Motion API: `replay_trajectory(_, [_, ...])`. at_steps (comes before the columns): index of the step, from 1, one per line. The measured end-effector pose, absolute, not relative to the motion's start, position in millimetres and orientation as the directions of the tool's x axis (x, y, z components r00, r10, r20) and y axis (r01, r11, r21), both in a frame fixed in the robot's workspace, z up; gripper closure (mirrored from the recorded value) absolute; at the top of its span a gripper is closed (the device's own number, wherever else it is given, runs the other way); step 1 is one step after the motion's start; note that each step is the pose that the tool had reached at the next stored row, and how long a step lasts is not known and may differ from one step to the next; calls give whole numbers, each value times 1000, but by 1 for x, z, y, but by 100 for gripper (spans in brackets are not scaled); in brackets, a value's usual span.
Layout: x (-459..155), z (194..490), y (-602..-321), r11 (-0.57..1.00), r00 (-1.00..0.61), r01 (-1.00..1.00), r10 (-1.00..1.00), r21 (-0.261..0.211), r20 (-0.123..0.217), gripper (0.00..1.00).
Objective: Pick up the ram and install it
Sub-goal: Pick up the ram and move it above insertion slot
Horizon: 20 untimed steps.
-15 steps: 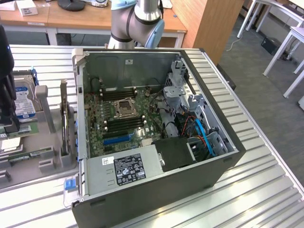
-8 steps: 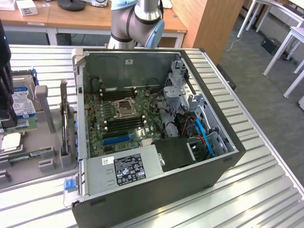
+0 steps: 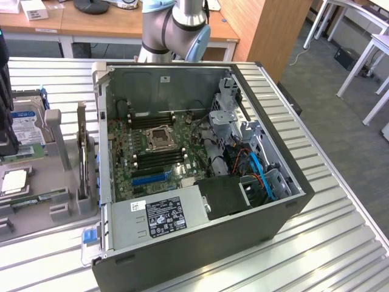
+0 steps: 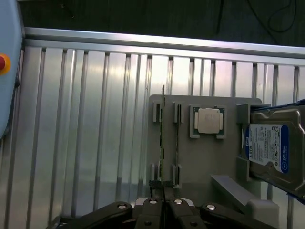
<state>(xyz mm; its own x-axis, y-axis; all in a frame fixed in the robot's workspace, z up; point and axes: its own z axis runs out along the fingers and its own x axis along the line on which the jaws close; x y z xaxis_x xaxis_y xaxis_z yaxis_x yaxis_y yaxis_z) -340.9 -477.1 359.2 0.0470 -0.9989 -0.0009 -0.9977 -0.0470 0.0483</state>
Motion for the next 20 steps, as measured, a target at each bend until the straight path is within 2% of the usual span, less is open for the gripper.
replay_trajectory(12, [-341, 382, -477, -47, 47, -998, -999, 48, -1, 88])
replay_trajectory(20, [-340, 383, -477, -47, 47, -998, -999, 49, -1, 88])
